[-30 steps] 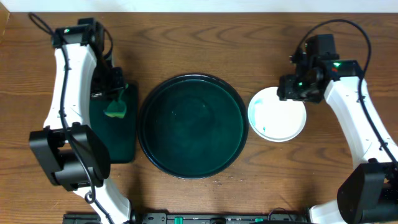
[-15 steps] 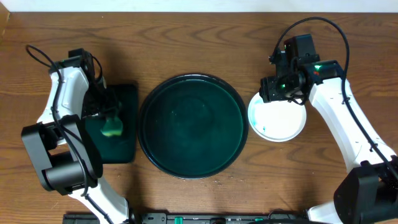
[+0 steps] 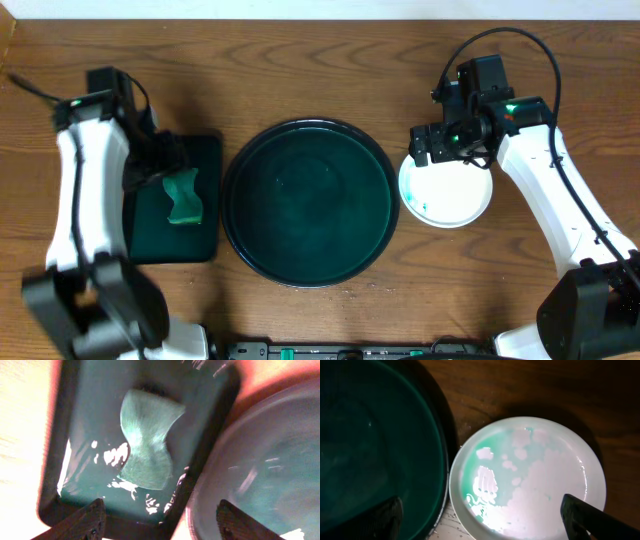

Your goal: Clean dirty plates on tray and stack at the side

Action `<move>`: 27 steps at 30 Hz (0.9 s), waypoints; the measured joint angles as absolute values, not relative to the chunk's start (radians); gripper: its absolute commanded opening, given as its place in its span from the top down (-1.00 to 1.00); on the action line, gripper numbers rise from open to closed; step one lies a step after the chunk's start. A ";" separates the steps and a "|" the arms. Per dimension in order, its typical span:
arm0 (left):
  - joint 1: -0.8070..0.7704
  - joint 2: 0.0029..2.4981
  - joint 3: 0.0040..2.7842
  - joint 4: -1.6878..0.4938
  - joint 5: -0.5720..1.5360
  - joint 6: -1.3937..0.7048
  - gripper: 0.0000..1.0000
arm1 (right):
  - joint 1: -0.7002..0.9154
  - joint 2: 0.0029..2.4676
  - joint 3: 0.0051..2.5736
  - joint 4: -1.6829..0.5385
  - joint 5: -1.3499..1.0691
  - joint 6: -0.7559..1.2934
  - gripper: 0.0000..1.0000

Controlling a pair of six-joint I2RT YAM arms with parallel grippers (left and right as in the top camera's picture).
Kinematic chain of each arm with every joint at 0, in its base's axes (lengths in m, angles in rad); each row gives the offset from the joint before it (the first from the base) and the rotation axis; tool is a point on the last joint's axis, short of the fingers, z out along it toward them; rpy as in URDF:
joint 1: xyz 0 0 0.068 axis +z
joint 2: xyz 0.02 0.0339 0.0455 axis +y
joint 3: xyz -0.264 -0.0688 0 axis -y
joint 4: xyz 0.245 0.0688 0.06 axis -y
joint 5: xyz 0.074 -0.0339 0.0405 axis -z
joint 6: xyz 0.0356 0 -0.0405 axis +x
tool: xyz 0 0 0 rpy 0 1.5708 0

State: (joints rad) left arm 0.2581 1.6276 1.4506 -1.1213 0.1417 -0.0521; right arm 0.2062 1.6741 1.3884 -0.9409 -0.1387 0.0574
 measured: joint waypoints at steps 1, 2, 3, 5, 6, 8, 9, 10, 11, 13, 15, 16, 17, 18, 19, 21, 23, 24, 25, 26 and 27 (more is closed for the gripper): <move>0.258 1.577 1.460 -1.119 0.153 -0.052 -0.45 | 0.206 1.674 1.392 -0.947 -0.138 0.057 -0.98; 0.258 1.523 1.468 -1.118 0.160 -0.052 -0.46 | 0.206 1.674 1.396 -0.955 -0.139 0.057 -0.99; 0.258 1.473 1.473 -1.117 0.167 -0.052 -0.46 | 0.204 1.673 1.406 -0.968 -0.138 0.058 -0.98; 0.258 1.387 1.480 -1.118 0.177 -0.052 -0.46 | 0.198 1.664 1.436 -0.993 -0.139 0.058 -0.99; 0.258 1.348 1.480 -1.118 0.180 -0.052 -0.46 | 0.194 1.656 1.457 -1.011 -0.139 0.058 -0.98; 0.258 1.297 1.481 -1.118 0.185 -0.052 -0.47 | 0.173 1.625 1.501 -1.040 -0.140 0.058 -0.99; 0.258 1.280 1.481 -1.118 0.186 -0.052 -0.47 | 0.162 1.600 1.524 -1.053 -0.139 0.059 -0.99; 0.258 1.265 1.481 -1.118 0.186 -0.052 -0.47 | 0.146 1.570 1.546 -1.057 -0.139 0.059 -0.99; 0.258 1.253 1.481 -1.118 0.186 -0.052 -0.47 | 0.136 1.543 1.563 -1.057 -0.139 0.059 -0.98; 0.258 1.232 1.481 -1.118 0.186 -0.052 -0.47 | 0.109 1.471 1.592 -1.054 -0.138 0.059 -0.98; 0.258 1.216 1.481 -1.118 0.186 -0.052 -0.47 | 0.089 1.398 1.604 -1.060 -0.138 0.059 -0.99; 0.258 1.211 1.481 -1.118 0.186 -0.052 -0.47 | 0.086 1.373 1.605 -1.060 -0.138 0.059 -0.98; 0.258 1.207 1.481 -1.118 0.186 -0.052 -0.47 | 0.081 1.341 1.606 -1.061 -0.138 0.059 -0.98; 0.258 1.202 1.481 -1.118 0.186 -0.052 -0.47 | 0.080 1.306 1.606 -1.063 -0.138 0.059 -0.98; 0.258 1.202 1.481 -1.118 0.186 -0.052 -0.47 | 0.080 1.287 1.607 -1.064 -0.139 0.059 -0.99; 0.258 1.203 1.481 -1.118 0.186 -0.052 -0.47 | 0.080 1.264 1.607 -1.066 -0.139 0.059 -0.99; 0.258 1.203 1.481 -1.118 0.186 -0.052 -0.47 | 0.080 1.255 1.607 -1.066 -0.139 0.059 -0.99; 0.258 1.203 1.481 -1.118 0.186 -0.052 -0.47 | 0.080 1.251 1.607 -1.067 -0.139 0.059 -0.99; 0.258 1.203 1.481 -1.118 0.186 -0.052 -0.47 | 0.080 1.250 1.607 -1.074 -0.138 0.059 -0.98; 0.258 1.203 1.481 -1.118 0.186 -0.052 -0.48 | 0.080 1.250 1.607 -1.076 -0.137 0.057 -0.99; 0.258 1.203 1.481 -1.118 0.186 -0.052 -0.47 | 0.080 1.250 1.607 -1.077 -0.129 0.053 -0.99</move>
